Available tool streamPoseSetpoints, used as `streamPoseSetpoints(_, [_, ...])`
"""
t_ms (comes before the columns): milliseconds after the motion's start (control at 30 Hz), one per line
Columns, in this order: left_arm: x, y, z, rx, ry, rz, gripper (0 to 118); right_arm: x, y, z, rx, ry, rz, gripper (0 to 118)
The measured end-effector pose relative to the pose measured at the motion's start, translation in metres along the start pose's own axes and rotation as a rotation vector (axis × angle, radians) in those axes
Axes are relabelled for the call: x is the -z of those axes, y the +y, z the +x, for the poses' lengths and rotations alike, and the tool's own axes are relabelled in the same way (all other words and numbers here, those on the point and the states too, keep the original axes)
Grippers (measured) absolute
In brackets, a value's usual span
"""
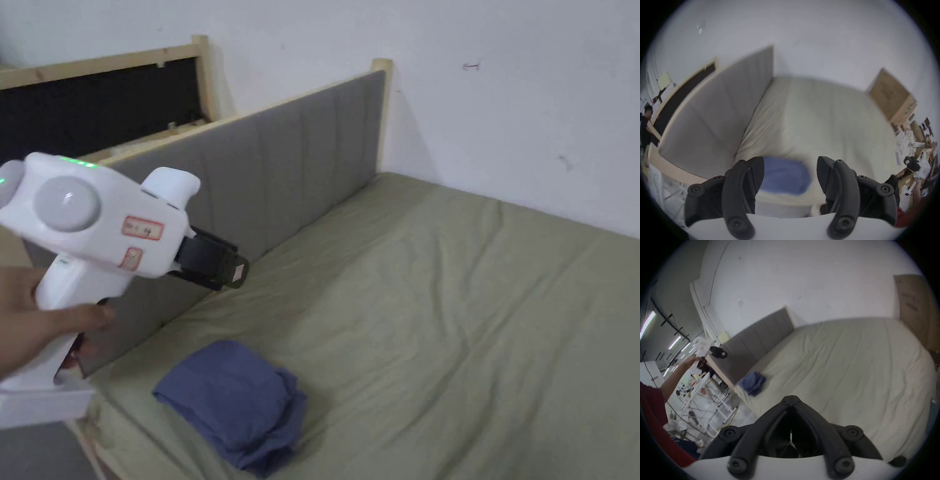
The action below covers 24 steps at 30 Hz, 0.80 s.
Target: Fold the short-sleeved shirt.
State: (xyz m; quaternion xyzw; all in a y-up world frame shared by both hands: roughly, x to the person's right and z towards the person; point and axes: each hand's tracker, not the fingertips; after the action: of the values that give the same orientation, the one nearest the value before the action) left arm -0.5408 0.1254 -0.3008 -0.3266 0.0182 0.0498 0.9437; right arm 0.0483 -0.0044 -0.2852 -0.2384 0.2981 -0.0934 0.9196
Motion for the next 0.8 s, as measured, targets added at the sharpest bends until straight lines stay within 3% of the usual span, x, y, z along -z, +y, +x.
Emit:
streamPoseSetpoints(67, [-0.026,-0.019,0.057,0.032,-0.02,0.164,73,-0.029,0.016,0.003,-0.07,-0.106,0.09,0])
streamPoseSetpoints(133, [-0.046,-0.046,0.123,0.101,0.071,0.34,73,-0.055,0.028,0.007,-0.119,-0.239,0.153,0])
streamPoseSetpoints(267, [-0.058,-0.105,0.221,0.162,0.117,0.588,73,-0.104,0.029,0.024,-0.102,-0.396,0.286,0])
streamPoseSetpoints(333, [-0.054,-0.126,0.252,0.16,0.112,0.636,72,-0.122,0.024,0.031,-0.143,-0.487,0.326,0])
streamPoseSetpoints(367, [-0.052,-0.131,0.263,0.148,0.097,0.615,67,-0.126,0.021,0.035,-0.158,-0.509,0.32,0])
streamPoseSetpoints(400, [-0.05,-0.138,0.271,0.108,0.054,0.614,53,-0.131,0.018,0.038,-0.163,-0.542,0.313,0])
streamPoseSetpoints(467, [-0.045,-0.144,0.286,0.062,-0.007,0.587,47,-0.141,0.011,0.045,-0.167,-0.553,0.321,0])
streamPoseSetpoints(500, [-0.044,-0.149,0.29,0.058,-0.032,0.576,33,-0.143,0.008,0.047,-0.169,-0.567,0.321,0])
streamPoseSetpoints(533, [-0.041,-0.155,0.295,0.061,-0.026,0.588,8,-0.147,0.005,0.048,-0.167,-0.593,0.327,0])
streamPoseSetpoints(567, [-0.04,-0.16,0.299,0.058,0.009,0.6,0,-0.151,0.002,0.05,-0.162,-0.591,0.325,0])
streamPoseSetpoints(800, [-0.048,-0.158,0.323,0.133,0.005,0.595,0,-0.16,-0.007,0.053,-0.153,-0.636,0.319,0])
